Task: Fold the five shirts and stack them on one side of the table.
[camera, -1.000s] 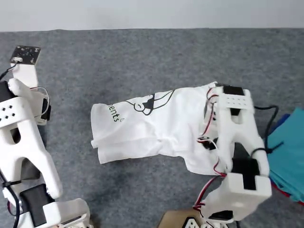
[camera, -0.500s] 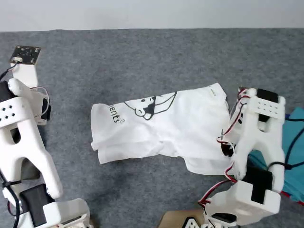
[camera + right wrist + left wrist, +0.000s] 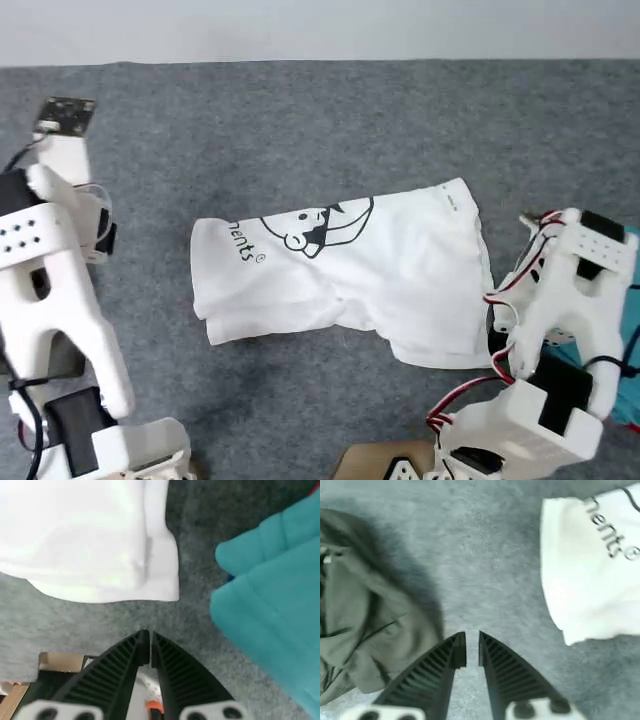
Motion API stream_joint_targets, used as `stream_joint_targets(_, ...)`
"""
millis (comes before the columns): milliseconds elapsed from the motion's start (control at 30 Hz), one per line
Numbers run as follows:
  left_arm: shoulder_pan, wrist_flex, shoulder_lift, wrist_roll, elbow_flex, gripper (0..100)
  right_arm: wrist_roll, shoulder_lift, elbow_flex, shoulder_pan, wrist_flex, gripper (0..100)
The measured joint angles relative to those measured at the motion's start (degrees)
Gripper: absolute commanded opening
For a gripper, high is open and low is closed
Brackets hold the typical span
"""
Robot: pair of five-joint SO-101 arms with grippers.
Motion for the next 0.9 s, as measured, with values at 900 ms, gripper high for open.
stream_joint_targets(900, 1.8, 0.0, 0.0, 0.2, 1.6, 5, -10.8, 8.2, 1.5, -13.8, -11.4, 7.3)
